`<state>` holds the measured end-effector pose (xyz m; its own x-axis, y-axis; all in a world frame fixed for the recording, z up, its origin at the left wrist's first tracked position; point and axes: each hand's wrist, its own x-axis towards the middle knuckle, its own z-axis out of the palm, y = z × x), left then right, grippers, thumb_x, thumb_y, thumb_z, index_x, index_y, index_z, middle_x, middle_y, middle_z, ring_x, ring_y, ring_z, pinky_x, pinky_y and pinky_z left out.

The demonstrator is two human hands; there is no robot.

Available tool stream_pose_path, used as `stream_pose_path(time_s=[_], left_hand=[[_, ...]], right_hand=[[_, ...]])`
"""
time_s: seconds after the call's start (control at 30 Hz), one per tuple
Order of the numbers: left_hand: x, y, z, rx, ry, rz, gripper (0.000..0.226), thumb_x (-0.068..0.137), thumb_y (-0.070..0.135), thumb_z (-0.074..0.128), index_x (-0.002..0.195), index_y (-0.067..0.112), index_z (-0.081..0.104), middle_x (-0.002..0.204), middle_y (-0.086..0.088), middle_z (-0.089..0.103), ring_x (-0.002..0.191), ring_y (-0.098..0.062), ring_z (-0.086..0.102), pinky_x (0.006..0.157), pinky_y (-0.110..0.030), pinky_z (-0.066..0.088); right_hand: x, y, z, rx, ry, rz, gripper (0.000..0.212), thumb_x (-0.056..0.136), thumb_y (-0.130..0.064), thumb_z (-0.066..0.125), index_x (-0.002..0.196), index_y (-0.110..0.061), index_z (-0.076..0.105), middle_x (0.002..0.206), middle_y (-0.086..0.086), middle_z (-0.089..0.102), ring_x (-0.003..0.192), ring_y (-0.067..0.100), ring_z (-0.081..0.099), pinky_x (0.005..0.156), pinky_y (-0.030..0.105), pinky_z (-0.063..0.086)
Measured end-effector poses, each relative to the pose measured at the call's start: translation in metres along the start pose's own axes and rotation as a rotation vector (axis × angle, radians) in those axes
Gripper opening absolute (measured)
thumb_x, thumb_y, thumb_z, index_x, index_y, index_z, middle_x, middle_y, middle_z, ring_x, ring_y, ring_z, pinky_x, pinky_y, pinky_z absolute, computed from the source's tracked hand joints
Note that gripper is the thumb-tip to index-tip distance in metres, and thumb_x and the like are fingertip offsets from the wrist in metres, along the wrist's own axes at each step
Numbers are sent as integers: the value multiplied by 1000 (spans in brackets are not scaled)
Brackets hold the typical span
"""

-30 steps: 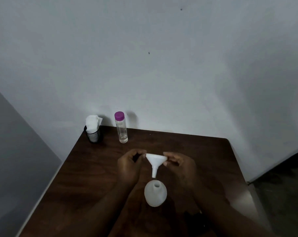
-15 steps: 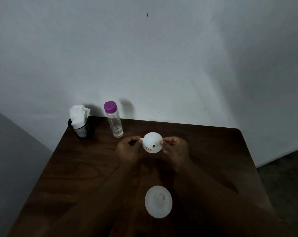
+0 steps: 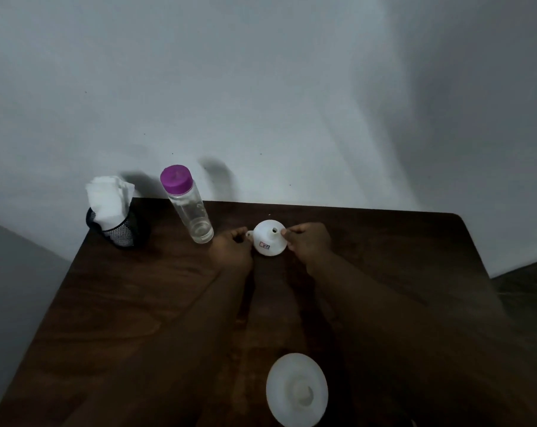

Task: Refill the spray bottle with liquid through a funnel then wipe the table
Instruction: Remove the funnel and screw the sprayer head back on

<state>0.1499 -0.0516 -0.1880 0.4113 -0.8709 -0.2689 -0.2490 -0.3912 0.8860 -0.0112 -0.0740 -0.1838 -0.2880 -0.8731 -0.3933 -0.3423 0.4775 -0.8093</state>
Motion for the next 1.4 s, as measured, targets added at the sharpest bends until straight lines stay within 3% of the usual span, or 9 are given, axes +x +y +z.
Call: stream_pose_path(time_s=[0.23, 0.4, 0.57, 0.7, 0.93, 1.07, 1.23, 1.33, 1.4], left_hand=[[2, 5, 8, 144, 50, 79, 19, 86, 15, 71, 104, 17, 77, 107, -2, 75, 101, -17, 68, 92, -24, 48], [-1, 10, 7, 180, 39, 97, 19, 87, 14, 71, 104, 14, 77, 107, -4, 75, 102, -20, 68, 96, -33, 51], [-25, 10, -9, 261, 47, 179, 18, 88, 15, 69, 103, 20, 77, 106, 3, 74, 100, -15, 67, 93, -30, 51], [-54, 12, -24, 353, 11, 216, 16, 89, 16, 69, 103, 23, 76, 104, 5, 72, 97, -12, 66, 88, -28, 51], [-103, 37, -46, 436, -47, 417, 13, 89, 13, 70, 100, 17, 74, 101, 0, 70, 91, -12, 64, 81, -27, 51], [-139, 63, -54, 444, -60, 606, 17, 86, 13, 73, 103, 15, 77, 102, -3, 71, 94, -17, 66, 82, -30, 53], [-206, 90, -45, 382, -128, 732, 14, 85, 13, 74, 96, 19, 79, 97, 4, 72, 88, -6, 63, 77, -20, 48], [-253, 88, -28, 324, -209, 780, 15, 82, 12, 75, 92, 23, 77, 94, 9, 71, 87, -3, 63, 79, -21, 52], [-283, 77, -15, 349, -310, 795, 15, 84, 16, 73, 91, 29, 74, 96, 13, 69, 90, 1, 61, 80, -16, 48]], right_hand=[[12, -3, 3, -137, 12, -24, 21, 83, -32, 77, 89, -12, 80, 86, 11, 77, 86, 29, 74, 83, 43, 59], [10, -6, 0, -231, 36, -12, 23, 85, -33, 76, 93, -12, 80, 92, 8, 77, 89, 24, 72, 77, 30, 55], [-9, 4, -28, -364, 54, -74, 23, 86, -36, 73, 81, -14, 78, 80, 3, 76, 80, 21, 72, 67, 25, 48], [-41, 22, -73, -498, 73, -112, 21, 88, -38, 71, 86, -19, 80, 87, -1, 76, 85, 19, 70, 79, 28, 53], [-98, 48, -149, -582, 90, -107, 19, 86, -36, 72, 89, -20, 81, 91, 1, 77, 88, 21, 71, 80, 27, 53], [-134, 56, -175, -597, 71, -132, 20, 82, -39, 76, 90, -21, 81, 94, 0, 78, 90, 20, 72, 81, 28, 53], [-179, 79, -197, -639, -56, -156, 20, 81, -44, 75, 89, -26, 79, 89, -10, 75, 83, 10, 70, 69, 20, 48], [-207, 102, -206, -652, -159, -139, 13, 83, -41, 75, 84, -29, 77, 84, -11, 74, 78, 4, 68, 76, 26, 57], [-226, 120, -210, -687, -163, -138, 14, 83, -41, 73, 84, -27, 76, 85, -8, 74, 80, 7, 68, 77, 26, 55]])
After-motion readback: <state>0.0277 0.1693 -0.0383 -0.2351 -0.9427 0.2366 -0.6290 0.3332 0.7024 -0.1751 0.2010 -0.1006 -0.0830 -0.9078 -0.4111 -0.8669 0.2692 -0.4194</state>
